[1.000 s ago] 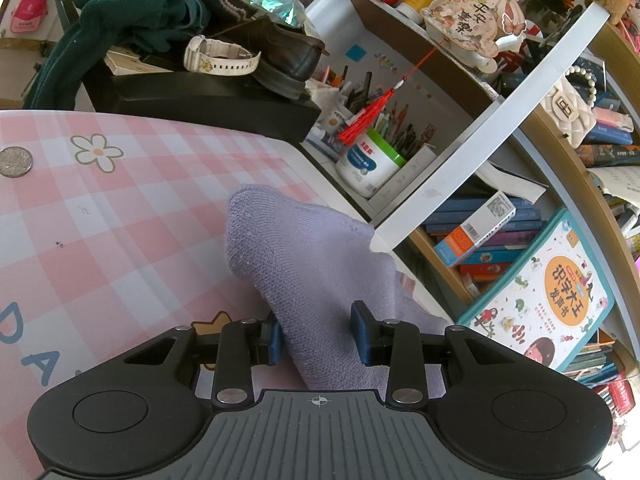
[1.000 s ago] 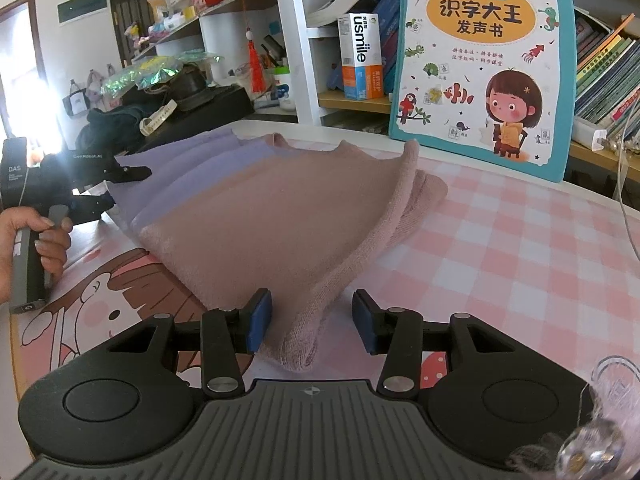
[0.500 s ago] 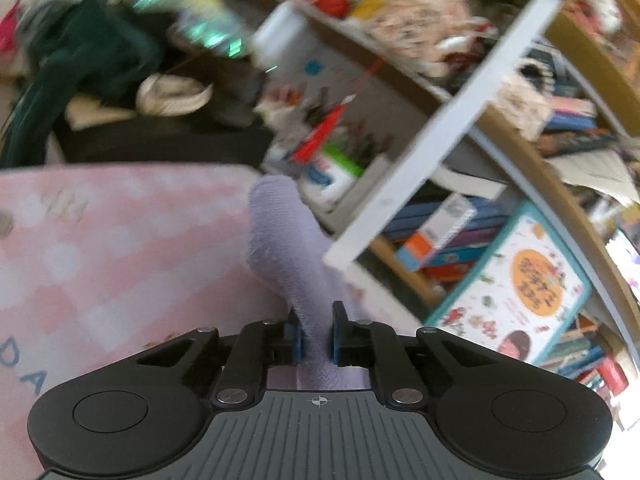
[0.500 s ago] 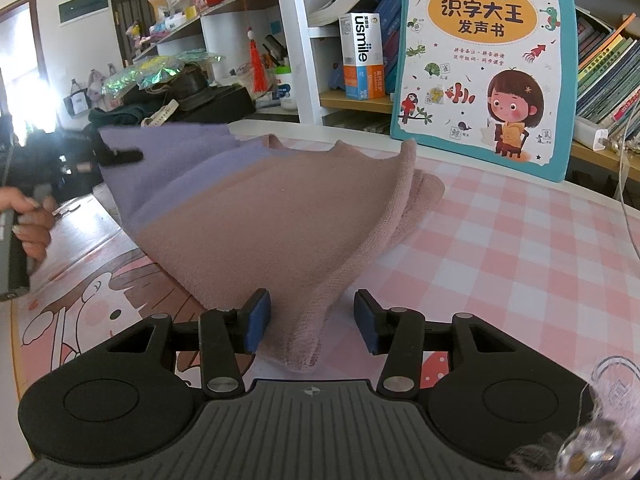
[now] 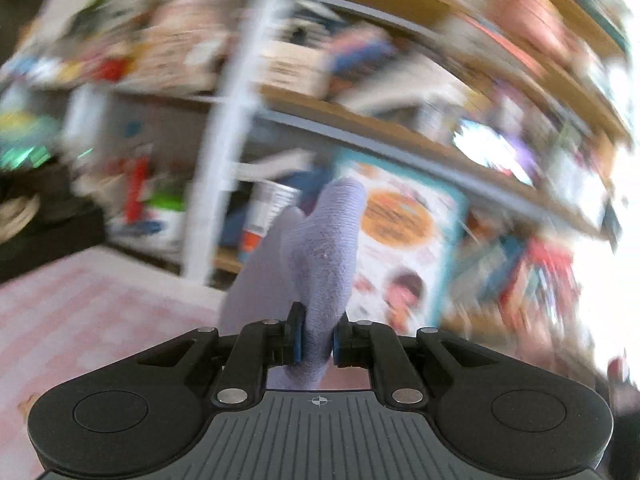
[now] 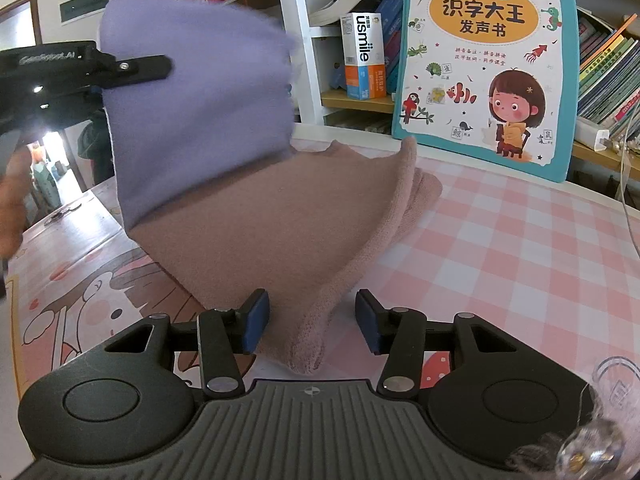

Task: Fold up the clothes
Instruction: 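Lift the lavender half with the left gripper and fold it over the pink half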

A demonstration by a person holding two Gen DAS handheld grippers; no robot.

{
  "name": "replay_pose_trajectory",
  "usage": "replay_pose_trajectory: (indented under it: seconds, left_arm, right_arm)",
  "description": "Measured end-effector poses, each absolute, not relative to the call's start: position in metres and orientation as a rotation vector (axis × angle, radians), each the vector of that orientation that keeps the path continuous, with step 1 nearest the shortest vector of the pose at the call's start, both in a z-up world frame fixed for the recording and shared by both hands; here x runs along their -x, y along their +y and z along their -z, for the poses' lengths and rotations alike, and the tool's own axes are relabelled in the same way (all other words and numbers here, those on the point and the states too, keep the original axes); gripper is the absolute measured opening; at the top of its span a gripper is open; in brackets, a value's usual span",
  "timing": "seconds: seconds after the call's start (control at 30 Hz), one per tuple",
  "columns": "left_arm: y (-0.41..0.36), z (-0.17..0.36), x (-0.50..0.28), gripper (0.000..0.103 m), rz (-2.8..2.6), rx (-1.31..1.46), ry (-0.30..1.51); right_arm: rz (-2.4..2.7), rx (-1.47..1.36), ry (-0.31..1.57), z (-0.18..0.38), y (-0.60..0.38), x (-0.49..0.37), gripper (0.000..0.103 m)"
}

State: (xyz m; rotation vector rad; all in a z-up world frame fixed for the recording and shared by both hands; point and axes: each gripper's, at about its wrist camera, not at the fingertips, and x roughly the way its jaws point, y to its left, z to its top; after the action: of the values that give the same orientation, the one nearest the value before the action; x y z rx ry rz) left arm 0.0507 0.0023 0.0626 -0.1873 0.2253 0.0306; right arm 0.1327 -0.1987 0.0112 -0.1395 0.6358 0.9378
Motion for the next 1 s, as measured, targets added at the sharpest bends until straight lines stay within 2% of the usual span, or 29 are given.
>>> replay_pose_trajectory:
  seconds: [0.13, 0.17, 0.43, 0.53, 0.57, 0.6, 0.63, 0.67, 0.73, 0.83, 1.0]
  left_arm:
    - [-0.050, -0.032, -0.065, 0.014, 0.085, -0.089, 0.398]
    - [-0.060, -0.021, -0.068, 0.018, 0.105, -0.153, 0.448]
    - [-0.067, -0.012, -0.065, 0.023, 0.106, -0.228, 0.454]
    - [-0.063, -0.018, -0.062, 0.036, 0.130, -0.178, 0.445]
    - [-0.060, -0.021, -0.060, 0.047, 0.143, -0.151, 0.445]
    - [-0.057, -0.024, -0.059, 0.052, 0.162, -0.123, 0.449]
    - [-0.055, -0.027, -0.056, 0.066, 0.194, -0.104, 0.454]
    - [-0.054, -0.029, -0.053, 0.070, 0.226, -0.089, 0.457]
    - [-0.052, -0.035, -0.045, 0.070, 0.284, -0.071, 0.451]
    - [-0.045, -0.051, -0.029, 0.070, 0.332, -0.046, 0.382]
    - [-0.022, -0.079, -0.026, 0.070, 0.259, 0.032, 0.249]
  right_arm:
    - [-0.942, 0.137, 0.637, -0.011, -0.199, -0.133, 0.047]
    - [-0.943, 0.137, 0.637, -0.011, -0.199, -0.133, 0.048]
    - [-0.945, 0.145, 0.635, -0.011, -0.198, -0.133, 0.049]
    - [-0.949, 0.139, 0.638, -0.012, -0.198, -0.134, 0.051]
    - [-0.958, 0.136, 0.640, -0.012, -0.200, -0.134, 0.054]
    - [-0.969, 0.135, 0.641, -0.012, -0.201, -0.134, 0.056]
    - [-0.981, 0.134, 0.643, -0.012, -0.203, -0.134, 0.060]
    - [-0.995, 0.136, 0.648, -0.012, -0.205, -0.134, 0.069]
    - [-1.009, 0.152, 0.665, -0.015, -0.210, -0.134, 0.074]
    - [-1.008, 0.151, 0.669, -0.022, -0.219, -0.136, 0.075]
    - [-1.090, -0.002, 0.615, -0.045, -0.250, -0.143, 0.077]
